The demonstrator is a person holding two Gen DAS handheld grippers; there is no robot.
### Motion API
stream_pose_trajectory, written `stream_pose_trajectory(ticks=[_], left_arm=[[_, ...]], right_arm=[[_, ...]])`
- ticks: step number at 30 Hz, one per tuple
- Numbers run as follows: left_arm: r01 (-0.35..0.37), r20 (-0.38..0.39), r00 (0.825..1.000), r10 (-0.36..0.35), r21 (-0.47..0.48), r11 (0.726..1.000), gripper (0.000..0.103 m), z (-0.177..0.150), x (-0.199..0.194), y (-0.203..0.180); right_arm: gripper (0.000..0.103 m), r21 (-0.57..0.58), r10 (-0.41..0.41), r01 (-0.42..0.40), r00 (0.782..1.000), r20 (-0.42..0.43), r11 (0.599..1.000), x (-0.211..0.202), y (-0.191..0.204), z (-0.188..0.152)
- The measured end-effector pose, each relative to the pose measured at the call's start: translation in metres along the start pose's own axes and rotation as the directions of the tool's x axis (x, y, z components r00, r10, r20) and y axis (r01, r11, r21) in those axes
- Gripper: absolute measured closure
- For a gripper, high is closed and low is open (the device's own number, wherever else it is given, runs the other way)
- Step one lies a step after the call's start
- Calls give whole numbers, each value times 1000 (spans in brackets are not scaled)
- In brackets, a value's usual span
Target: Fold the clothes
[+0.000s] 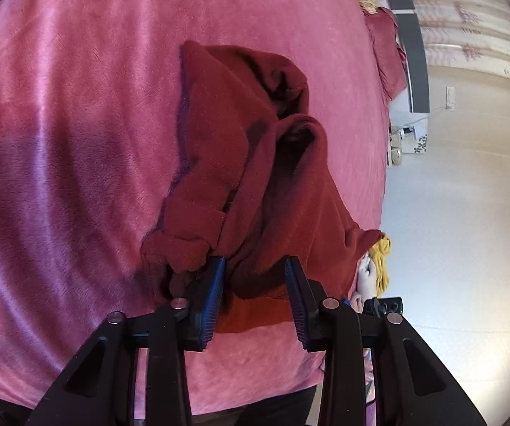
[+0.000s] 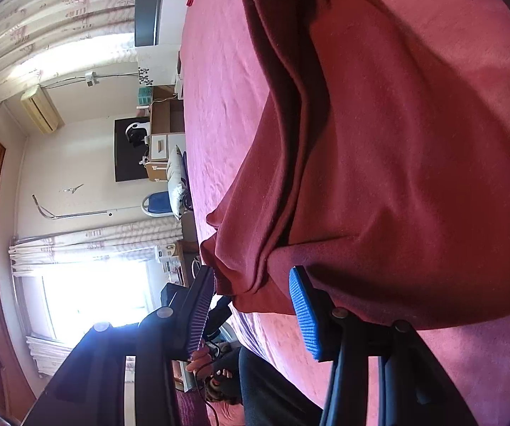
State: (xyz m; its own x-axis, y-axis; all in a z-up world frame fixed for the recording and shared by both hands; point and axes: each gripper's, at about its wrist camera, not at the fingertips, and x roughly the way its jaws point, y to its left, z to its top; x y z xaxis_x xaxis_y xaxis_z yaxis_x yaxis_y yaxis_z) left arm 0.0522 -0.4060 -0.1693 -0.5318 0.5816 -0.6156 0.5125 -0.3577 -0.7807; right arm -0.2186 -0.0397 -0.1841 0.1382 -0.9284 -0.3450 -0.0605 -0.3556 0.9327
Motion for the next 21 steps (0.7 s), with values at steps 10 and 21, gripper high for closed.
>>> stream_pose_trajectory(ticks=[10, 21], left_arm=[[358, 67, 934, -352, -228, 906, 94, 25, -18, 0], [541, 275, 841, -466, -417, 730, 84, 91, 7, 15]], right_arm=[[57, 12, 2, -2, 1000, 18, 1000, -3, -6, 5], [57, 16, 0, 0, 1000, 6, 1000, 10, -7, 16]])
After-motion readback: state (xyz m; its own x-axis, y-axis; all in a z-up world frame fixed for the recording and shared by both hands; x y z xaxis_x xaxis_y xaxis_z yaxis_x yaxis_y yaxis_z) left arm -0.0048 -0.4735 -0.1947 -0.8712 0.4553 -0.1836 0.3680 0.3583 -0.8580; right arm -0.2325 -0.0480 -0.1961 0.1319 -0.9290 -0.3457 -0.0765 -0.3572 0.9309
